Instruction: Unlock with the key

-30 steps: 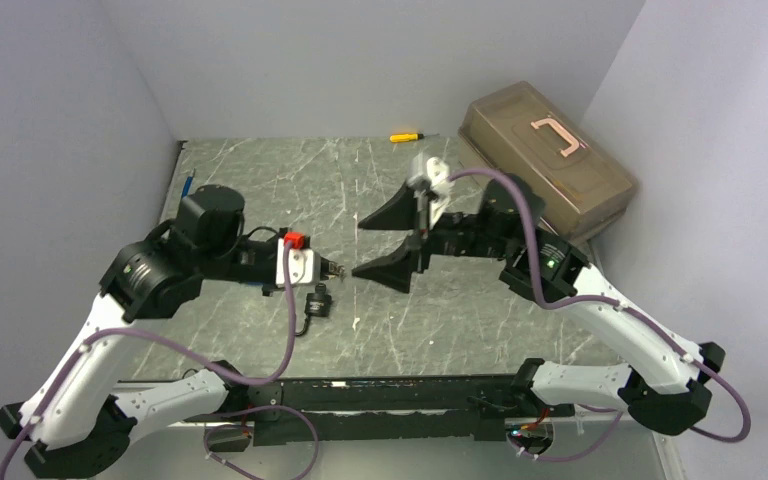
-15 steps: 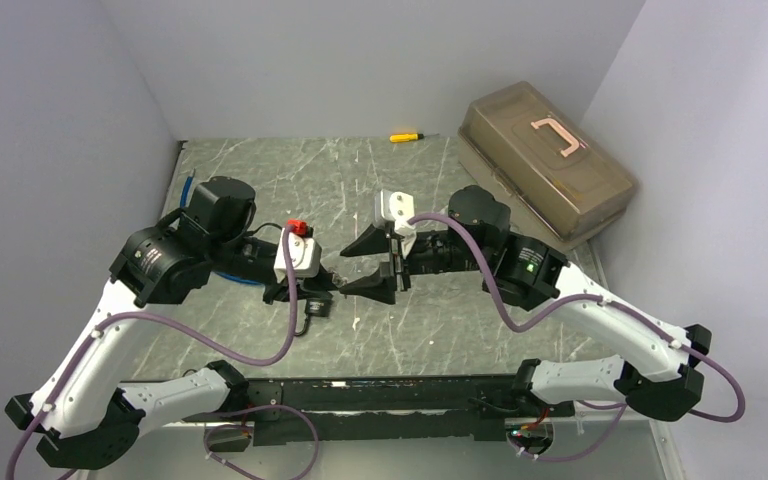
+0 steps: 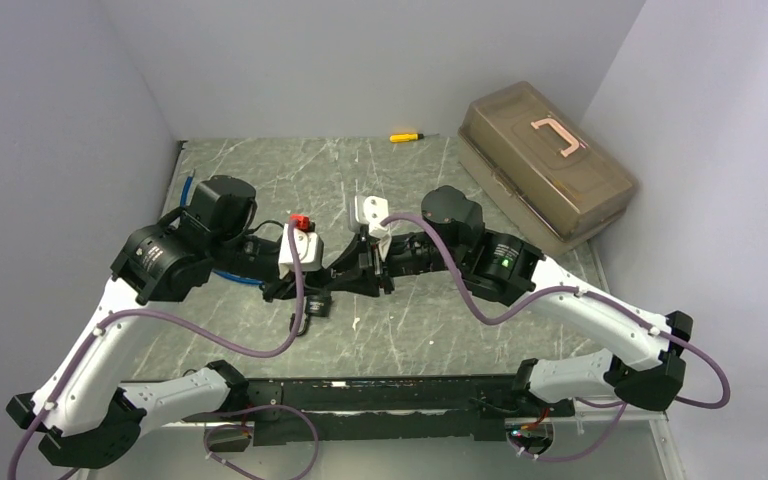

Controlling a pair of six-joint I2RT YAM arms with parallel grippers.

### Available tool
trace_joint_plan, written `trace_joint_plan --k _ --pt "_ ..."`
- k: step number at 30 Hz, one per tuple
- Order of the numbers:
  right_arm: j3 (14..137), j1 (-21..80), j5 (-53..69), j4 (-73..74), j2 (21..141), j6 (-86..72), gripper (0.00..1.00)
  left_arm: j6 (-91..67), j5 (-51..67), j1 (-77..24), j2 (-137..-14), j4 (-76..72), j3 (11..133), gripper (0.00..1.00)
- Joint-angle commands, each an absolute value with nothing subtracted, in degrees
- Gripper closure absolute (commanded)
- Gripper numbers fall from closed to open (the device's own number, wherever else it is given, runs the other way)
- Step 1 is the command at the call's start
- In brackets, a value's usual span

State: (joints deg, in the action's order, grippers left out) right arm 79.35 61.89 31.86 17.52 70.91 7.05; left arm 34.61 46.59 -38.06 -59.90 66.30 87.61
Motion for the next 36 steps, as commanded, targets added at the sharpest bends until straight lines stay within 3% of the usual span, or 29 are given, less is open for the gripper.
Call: trace_joint_plan --k 1,2,3,4,5,7,13,27,31,35,36 --pt "81.91 62.46 31.15 13.63 71.79 6.72 0.84 33.59 47.84 -38.01 -59.83 64.99 89.36 1.0" --pt "81.98 62.49 30.3 13.78 71.88 6.93 0.96 33.69 47.89 -38.05 -59.89 65.22 89.55 0.93" --pt "81.88 62.45 28.9 13.94 71.9 6.94 1.0 34.02 47.53 -37.98 -59.81 65.52 89.73 0.78" --pt "81.71 62.41 28.0 14.15 71.64 6.98 1.0 34.32 46.82 -38.0 -59.66 65.82 89.99 0.5" --pt "81.47 62.36 27.11 14.49 71.27 7.42 1.0 35.08 45.97 -38.05 -59.53 66.6 90.6 0.36" --pt "80.74 61.29 26.86 14.61 70.23 6.85 1.0 36.84 43.08 -38.05 -59.17 68.18 91.98 0.27" --pt "77.56 56.55 32.21 10.49 66.91 0.76 1.0 42.89 32.87 -37.96 -55.51 71.12 93.77 0.22" --pt "75.15 54.89 41.56 -3.01 70.53 -11.27 1.0 41.45 30.34 -34.82 -52.36 63.89 92.14 0.46" --pt "75.57 54.91 43.29 -3.69 72.27 -12.58 1.0 40.75 33.32 -34.27 -52.56 63.97 93.08 0.63" --pt "74.44 54.8 41.41 -4.58 71.48 -12.87 1.0 39.81 35.25 -32.57 -51.63 63.91 92.9 0.98" --pt "73.87 54.57 40.6 -4.83 70.84 -12.88 1.0 39.78 35.43 -32.14 -50.99 64.01 92.47 1.0"
